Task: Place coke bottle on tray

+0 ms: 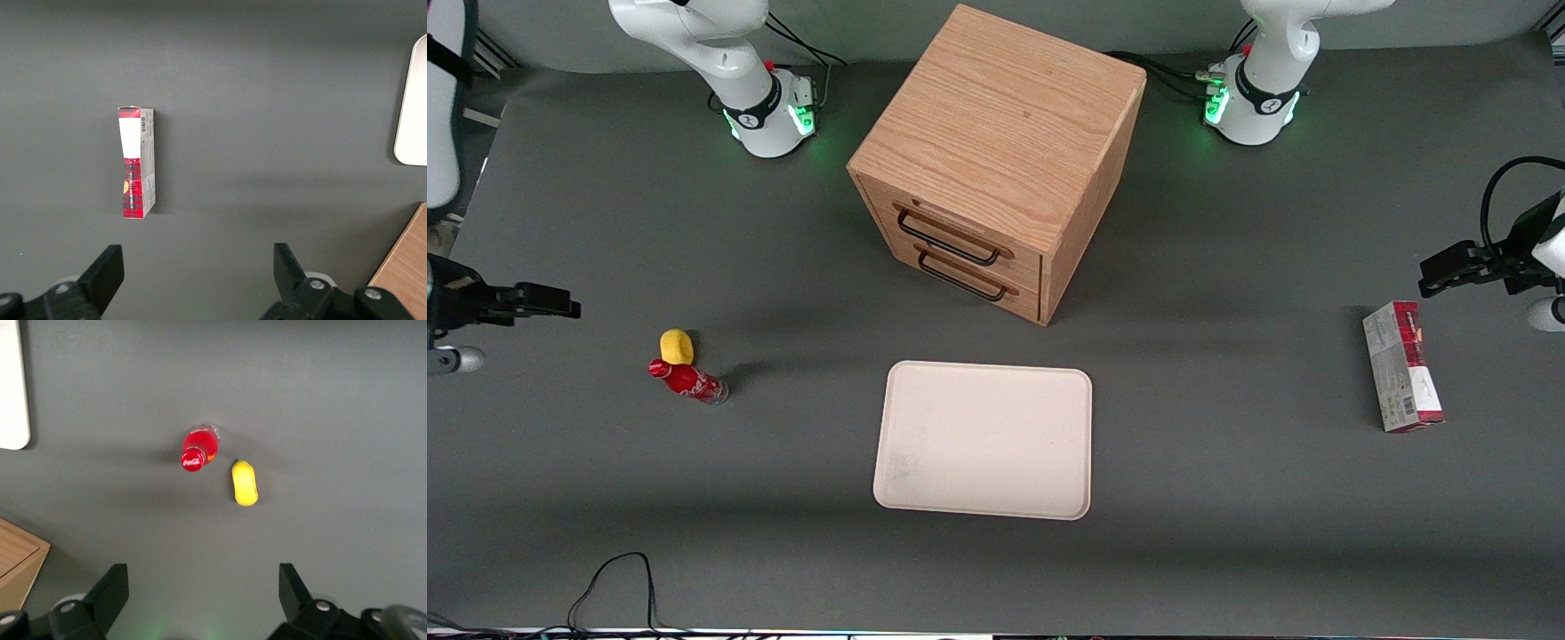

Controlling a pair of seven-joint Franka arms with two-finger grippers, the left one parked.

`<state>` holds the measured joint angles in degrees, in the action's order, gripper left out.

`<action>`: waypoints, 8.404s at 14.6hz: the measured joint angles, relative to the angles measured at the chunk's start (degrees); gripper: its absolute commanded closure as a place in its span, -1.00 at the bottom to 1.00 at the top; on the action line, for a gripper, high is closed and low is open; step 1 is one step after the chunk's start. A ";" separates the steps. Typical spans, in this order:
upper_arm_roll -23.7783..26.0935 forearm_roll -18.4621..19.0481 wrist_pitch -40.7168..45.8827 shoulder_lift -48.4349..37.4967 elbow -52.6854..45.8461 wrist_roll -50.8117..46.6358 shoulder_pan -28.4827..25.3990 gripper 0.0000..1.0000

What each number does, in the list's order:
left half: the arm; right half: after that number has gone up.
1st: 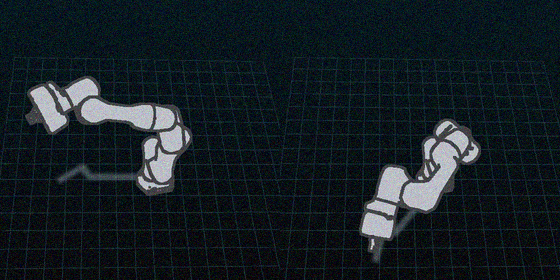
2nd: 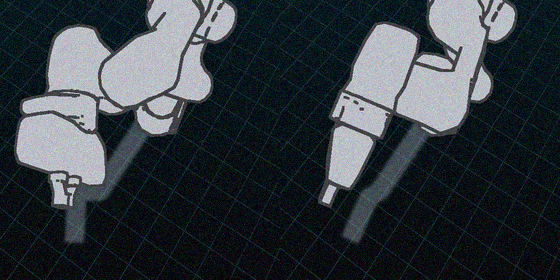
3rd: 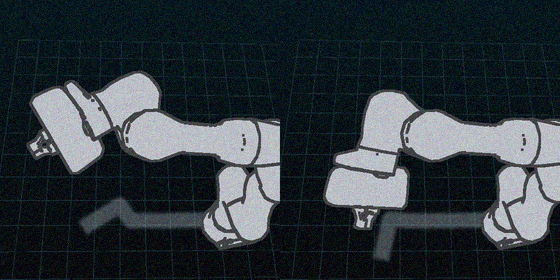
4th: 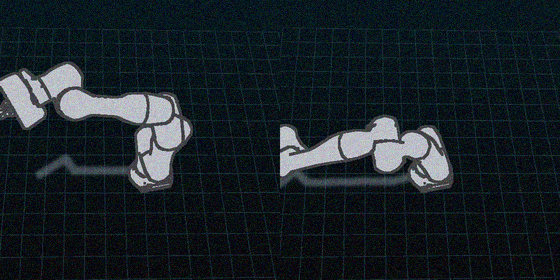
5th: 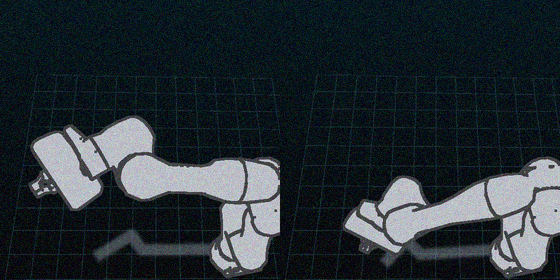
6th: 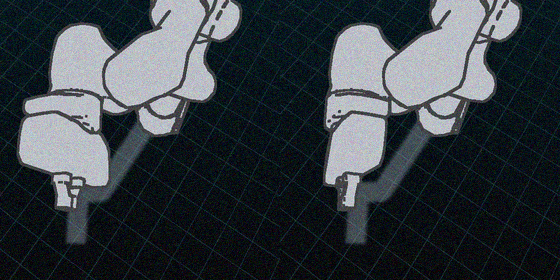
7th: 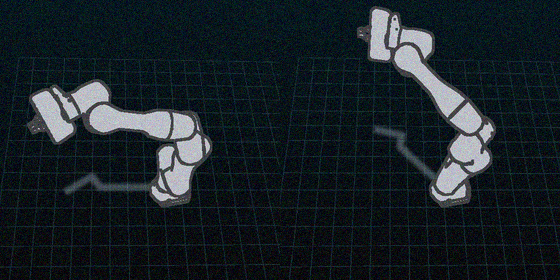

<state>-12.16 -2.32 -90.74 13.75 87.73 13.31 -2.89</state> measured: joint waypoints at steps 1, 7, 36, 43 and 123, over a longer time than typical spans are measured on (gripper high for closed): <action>0.04 0.00 -3.58 -0.05 2.99 0.00 -0.33 -1.00; 0.12 -0.06 -28.79 -0.04 22.55 -0.51 -3.32 -1.00; 0.24 -0.09 -39.49 2.12 26.96 -0.84 -4.11 1.00; 1.77 -0.06 -20.21 1.75 15.07 -3.19 -4.27 1.00; 15.07 2.47 -0.92 15.28 -22.31 -33.91 -8.16 -1.00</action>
<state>2.91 0.15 -91.66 29.03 65.42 -20.60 -11.05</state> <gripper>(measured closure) 0.000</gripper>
